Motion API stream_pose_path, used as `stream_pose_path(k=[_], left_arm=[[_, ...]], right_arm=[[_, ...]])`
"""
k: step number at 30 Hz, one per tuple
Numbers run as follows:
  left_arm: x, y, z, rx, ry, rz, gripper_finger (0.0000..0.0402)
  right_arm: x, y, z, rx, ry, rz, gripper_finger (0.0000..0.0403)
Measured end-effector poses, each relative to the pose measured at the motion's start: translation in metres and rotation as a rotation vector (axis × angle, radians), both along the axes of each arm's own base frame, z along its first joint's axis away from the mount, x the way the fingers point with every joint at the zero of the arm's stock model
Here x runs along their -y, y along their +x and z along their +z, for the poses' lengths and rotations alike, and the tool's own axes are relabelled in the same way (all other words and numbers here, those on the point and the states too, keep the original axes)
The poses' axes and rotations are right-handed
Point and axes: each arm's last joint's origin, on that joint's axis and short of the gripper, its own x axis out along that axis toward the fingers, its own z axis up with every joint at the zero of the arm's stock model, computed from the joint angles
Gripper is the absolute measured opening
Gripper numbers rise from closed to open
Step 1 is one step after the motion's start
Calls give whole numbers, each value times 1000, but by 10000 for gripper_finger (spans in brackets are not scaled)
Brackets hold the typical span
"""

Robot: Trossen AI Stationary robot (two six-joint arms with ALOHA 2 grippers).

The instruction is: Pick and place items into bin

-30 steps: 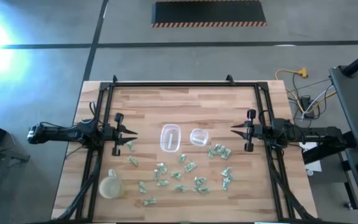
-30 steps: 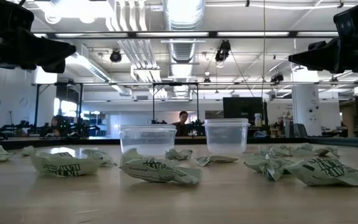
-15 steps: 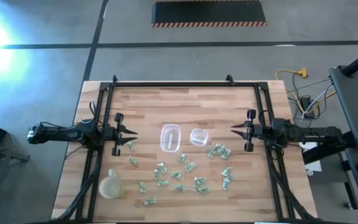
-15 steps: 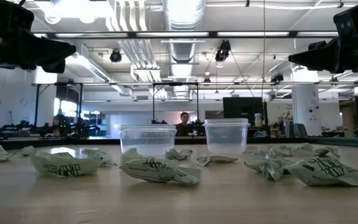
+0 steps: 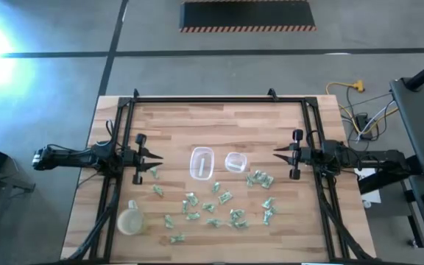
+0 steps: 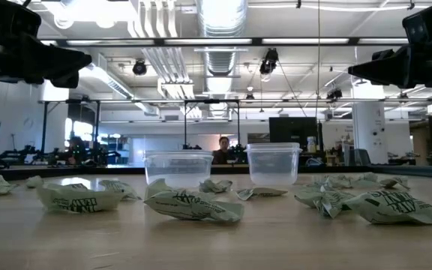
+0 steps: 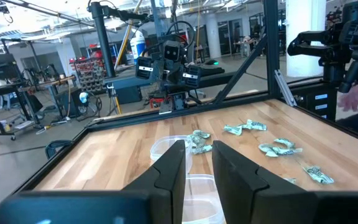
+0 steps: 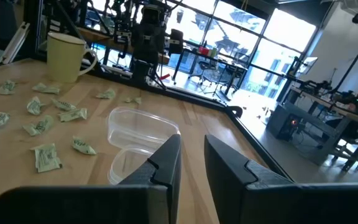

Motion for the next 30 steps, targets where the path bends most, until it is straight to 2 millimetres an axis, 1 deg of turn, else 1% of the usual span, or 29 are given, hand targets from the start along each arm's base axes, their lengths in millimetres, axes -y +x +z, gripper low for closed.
stream_pose_path(k=[7,11,15,18,23,25,27,30], left_arm=[[0,0,1,12,0,1,63],[0,0,5,57,-3,0,63],[0,-1,11,116,-5,0,63],[0,-1,13,132,-6,0,63],[0,-1,13,139,-6,0,63],[0,-1,13,140,6,2,63],[0,-1,13,141,38,4,63],[0,-1,13,142,49,5,63]], right_arm=[[0,0,0,0,-2,0,61],[0,0,0,0,-19,0,61],[0,0,0,4,17,-1,61],[0,0,1,25,116,-1,61],[0,0,1,57,417,-2,61],[0,0,1,65,493,-2,61],[0,0,1,67,516,-3,61],[0,0,1,59,480,-10,61]])
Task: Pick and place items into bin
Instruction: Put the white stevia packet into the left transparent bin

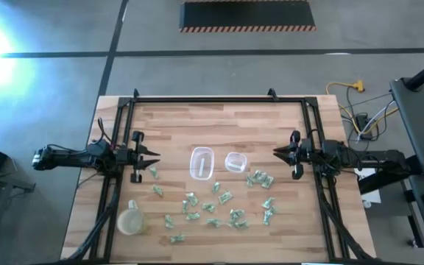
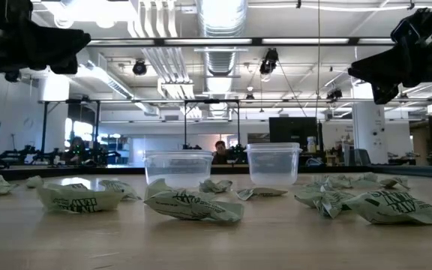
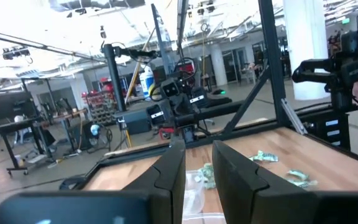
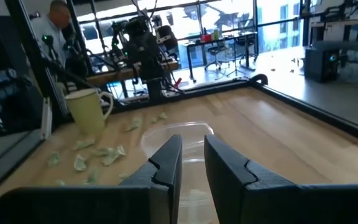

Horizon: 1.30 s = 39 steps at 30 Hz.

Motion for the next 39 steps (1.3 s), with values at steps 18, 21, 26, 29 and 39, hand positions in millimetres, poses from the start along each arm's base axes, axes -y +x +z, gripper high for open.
stream_pose_path(k=[18,21,26,29,39], left_arm=[[-5,-3,19,192,-57,170,63],[-6,-3,19,199,-149,173,63],[-5,1,16,158,-134,141,63],[-3,4,12,105,-30,102,63],[1,25,24,-171,31,10,63]], right_arm=[[-1,1,-3,-33,-38,35,61],[-1,1,-3,-37,-73,36,61],[-1,1,-3,-44,-138,37,61],[-1,1,-3,-49,-193,38,61],[-3,0,12,-42,-264,92,61]])
